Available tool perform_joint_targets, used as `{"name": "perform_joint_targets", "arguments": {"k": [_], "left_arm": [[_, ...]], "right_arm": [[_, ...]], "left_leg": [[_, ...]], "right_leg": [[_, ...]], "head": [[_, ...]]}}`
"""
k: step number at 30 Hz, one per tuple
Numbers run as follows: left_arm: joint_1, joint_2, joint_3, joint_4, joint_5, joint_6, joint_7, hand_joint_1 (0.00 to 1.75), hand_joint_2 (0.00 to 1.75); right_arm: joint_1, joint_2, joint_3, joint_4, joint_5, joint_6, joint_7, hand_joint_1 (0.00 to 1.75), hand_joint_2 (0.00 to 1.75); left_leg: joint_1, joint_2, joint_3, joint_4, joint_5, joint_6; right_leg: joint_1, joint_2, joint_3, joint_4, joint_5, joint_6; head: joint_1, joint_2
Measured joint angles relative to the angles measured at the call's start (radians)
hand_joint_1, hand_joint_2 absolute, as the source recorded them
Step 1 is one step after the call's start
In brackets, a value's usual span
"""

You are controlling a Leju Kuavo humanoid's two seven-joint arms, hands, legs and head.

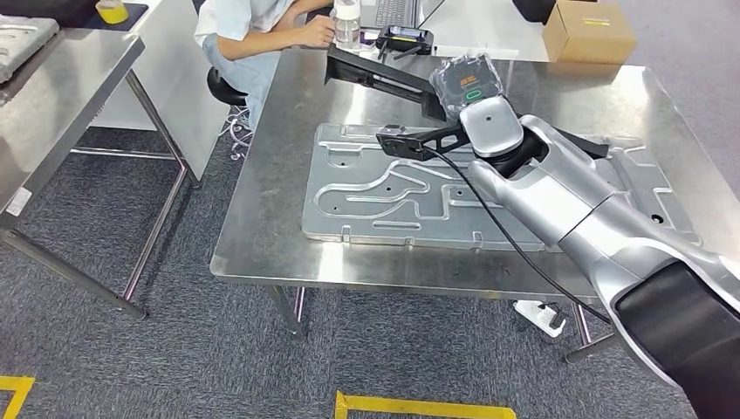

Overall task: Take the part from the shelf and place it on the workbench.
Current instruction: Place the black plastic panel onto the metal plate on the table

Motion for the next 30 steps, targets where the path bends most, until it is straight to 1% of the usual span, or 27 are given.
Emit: {"name": "perform_joint_targets", "arguments": {"k": [1,2,3,4,5,6,7,8,10,11,12,13,14,15,16,17,18,19,20,21,22,24,26,27,28,30], "left_arm": [[0.0,0.0,0.0,0.0,0.0,0.0,0.0,0.0,1.75],[0.001,0.0,0.0,0.0,0.0,0.0,0.0,0.0,1.75],[0.003,-0.001,0.0,0.0,0.0,0.0,0.0,0.0,1.75],[0.005,-0.001,0.0,0.0,0.0,0.0,0.001,0.0,1.75],[0.005,-0.001,0.0,0.0,0.0,0.0,0.001,0.0,1.75],[0.004,-0.001,0.0,0.0,0.0,0.0,0.001,0.0,1.75],[0.003,-0.001,0.0,0.0,0.0,0.0,0.001,0.0,1.75],[0.001,-0.001,-0.001,0.0,0.0,0.0,0.002,0.0,1.75],[-0.001,-0.001,-0.001,0.0,0.0,0.0,0.004,0.0,1.75],[-0.001,0.0,-0.002,0.0,0.0,0.0,0.005,0.0,1.75],[0.0,0.0,-0.002,0.0,0.0,0.0,0.005,0.0,1.75],[0.001,-0.001,-0.002,0.0,0.0,0.0,0.005,0.0,1.75],[0.001,-0.001,-0.002,0.0,0.0,0.0,0.005,0.0,1.75],[0.001,-0.001,-0.003,0.0,0.001,0.0,0.005,0.0,1.75],[0.001,-0.001,-0.003,0.0,0.001,0.0,0.005,0.0,1.75],[0.001,-0.001,-0.004,0.0,0.002,0.0,0.005,0.0,1.75],[0.001,-0.001,-0.004,0.0,0.005,0.002,0.004,0.0,1.75],[0.002,-0.001,-0.004,0.0,0.008,0.005,0.003,0.0,1.75],[0.002,0.0,-0.005,0.0,0.012,0.008,0.001,0.0,1.75],[0.003,0.001,-0.005,0.0,0.015,0.011,0.0,0.0,1.75],[0.002,0.002,-0.005,0.0,0.018,0.013,-0.002,0.0,1.75],[0.001,0.002,-0.005,0.0,0.021,0.015,-0.006,0.0,1.75],[0.002,0.001,-0.005,0.0,0.022,0.015,-0.009,0.0,1.75],[0.003,0.001,-0.005,0.0,0.023,0.016,-0.01,0.0,1.75],[0.003,0.0,-0.005,0.0,0.024,0.018,-0.011,0.0,1.75],[0.001,0.0,-0.005,0.0,0.025,0.02,-0.014,0.0,1.75]], "right_arm": [[0.007,-0.001,0.0,0.0,-0.001,0.0,0.0,1.75,1.75],[0.013,-0.002,0.0,0.0,-0.002,0.0,0.0,1.75,1.75],[0.016,-0.002,0.0,0.0,-0.003,0.0,0.0,1.75,1.75],[0.017,-0.003,-0.001,0.0,-0.003,-0.001,0.0,1.75,1.75],[0.017,-0.003,-0.001,0.0,-0.003,-0.002,0.0,1.75,1.75],[0.018,-0.003,-0.001,0.0,-0.004,-0.003,0.001,1.75,1.75],[0.019,-0.003,-0.002,0.0,-0.004,-0.005,0.001,1.75,1.75],[0.022,-0.003,-0.002,0.0,-0.005,-0.006,0.001,1.75,1.75],[0.028,-0.003,-0.002,0.0,-0.007,-0.009,0.001,1.75,1.75],[0.029,-0.004,-0.003,0.0,-0.008,-0.01,0.002,1.75,1.75],[0.029,-0.004,-0.004,0.0,-0.01,-0.012,0.002,1.75,1.75],[0.03,-0.004,-0.005,0.0,-0.012,-0.014,0.003,1.75,1.75],[0.033,-0.004,-0.006,0.0,-0.014,-0.016,0.003,1.75,1.75],[0.04,-0.004,-0.006,0.0,-0.017,-0.017,0.003,1.75,1.75],[0.048,-0.004,-0.006,0.0,-0.021,-0.017,0.003,1.75,1.75],[0.057,-0.004,-0.006,0.0,-0.024,-0.018,0.003,1.75,1.75],[0.064,-0.004,-0.006,0.0,-0.027,-0.018,0.003,1.75,1.75],[0.069,-0.004,-0.007,0.0,-0.029,-0.02,0.003,1.75,1.75],[0.071,-0.004,-0.009,0.0,-0.032,-0.024,0.004,1.75,1.75],[0.071,-0.004,-0.011,-0.001,-0.034,-0.03,0.004,1.75,1.75],[0.074,-0.004,-0.013,-0.001,-0.037,-0.036,0.004,1.75,1.75],[0.085,-0.003,-0.016,-0.001,-0.043,-0.042,0.004,1.75,1.75],[0.099,-0.003,-0.019,0.0,-0.046,-0.044,0.004,1.75,1.75],[0.103,-0.003,-0.021,0.0,-0.046,-0.047,0.004,1.75,1.75],[0.106,-0.003,-0.022,0.0,-0.046,-0.051,0.004,1.75,1.75],[0.115,-0.003,-0.024,0.001,-0.049,-0.059,0.003,1.75,1.75]], "left_leg": [[0.0,-0.002,0.006,0.001,-0.007,0.0],[0.0,-0.003,0.014,0.004,-0.014,-0.002],[0.0,-0.004,0.023,0.007,-0.023,-0.004],[0.0,-0.005,0.03,0.01,-0.032,-0.008],[-0.001,-0.006,0.035,0.014,-0.042,-0.013],[-0.003,-0.007,0.038,0.018,-0.049,-0.019],[-0.005,-0.007,0.038,0.019,-0.054,-0.025],[-0.006,-0.008,0.039,0.018,-0.056,-0.03],[-0.004,-0.006,0.042,0.018,-0.064,-0.041],[-0.003,-0.004,0.035,0.035,-0.074,-0.046],[-0.001,-0.003,0.018,0.072,-0.092,-0.051],[0.0,-0.001,-0.013,0.13,-0.114,-0.054],[0.001,-0.001,-0.053,0.201,-0.139,-0.057],[0.002,-0.001,-0.094,0.266,-0.154,-0.058],[0.002,-0.001,-0.125,0.305,-0.152,-0.058],[0.002,-0.001,-0.139,0.306,-0.128,-0.056],[0.001,-0.001,-0.134,0.266,-0.084,-0.052],[-0.001,-0.001,-0.114,0.198,-0.031,-0.046],[-0.004,-0.001,-0.089,0.132,0.01,-0.037],[-0.009,-0.001,-0.068,0.076,0.034,-0.029],[-0.013,-0.001,-0.054,0.043,0.04,-0.022],[-0.017,-0.002,-0.045,0.02,0.03,-0.015],[-0.009,-0.001,-0.034,0.005,0.028,-0.01],[-0.005,0.0,-0.027,-0.001,0.029,-0.007],[-0.002,0.001,-0.022,-0.006,0.029,-0.005],[-0.002,0.0,-0.019,-0.004,0.024,-0.001]], "right_leg": [[-0.002,0.0,-0.026,0.028,0.008,0.002],[-0.004,0.0,-0.034,0.016,0.037,0.002],[-0.006,-0.001,-0.023,-0.033,0.081,0.002],[-0.008,-0.003,-0.002,-0.102,0.127,0.0],[-0.006,-0.004,0.023,-0.164,0.158,-0.002],[-0.004,-0.004,0.043,-0.209,0.171,-0.005],[-0.002,-0.004,0.055,-0.233,0.17,-0.008],[0.001,-0.003,0.061,-0.239,0.161,-0.012],[-0.002,-0.001,0.066,-0.244,0.153,-0.021],[-0.004,0.0,0.071,-0.246,0.149,-0.026],[-0.006,0.001,0.077,-0.249,0.147,-0.032],[-0.007,0.001,0.082,-0.25,0.143,-0.036],[-0.007,0.001,0.088,-0.25,0.138,-0.04],[-0.005,0.001,0.094,-0.25,0.133,-0.042],[-0.003,0.002,0.102,-0.25,0.127,-0.043],[-0.001,0.002,0.111,-0.25,0.121,-0.043],[0.0,0.002,0.121,-0.249,0.114,-0.043],[0.002,0.003,0.132,-0.249,0.108,-0.042],[0.003,0.003,0.139,-0.249,0.101,-0.041],[0.004,0.004,0.142,-0.249,0.097,-0.038],[0.004,0.004,0.142,-0.25,0.094,-0.034],[0.004,0.004,0.139,-0.252,0.093,-0.024],[0.003,0.002,0.136,-0.242,0.081,-0.014],[0.004,0.001,0.124,-0.215,0.065,-0.01],[0.003,0.001,0.1,-0.165,0.042,-0.007],[0.001,0.0,0.027,-0.033,-0.006,-0.002]], "head": [[0.0,0.0],[0.0,0.0],[0.0,0.0],[0.001,0.0],[0.0,0.0],[-0.001,0.0],[-0.002,0.0],[-0.004,0.0],[-0.005,0.0],[-0.005,0.0],[-0.006,0.0],[-0.007,0.0],[-0.008,0.0],[-0.008,0.0],[-0.008,0.0],[-0.008,0.0],[-0.008,0.0],[-0.008,0.0],[-0.006,0.0],[-0.006,0.0],[-0.005,0.0],[-0.006,0.0],[-0.006,0.0],[-0.005,0.0],[-0.003,0.0],[-0.002,0.0]]}}
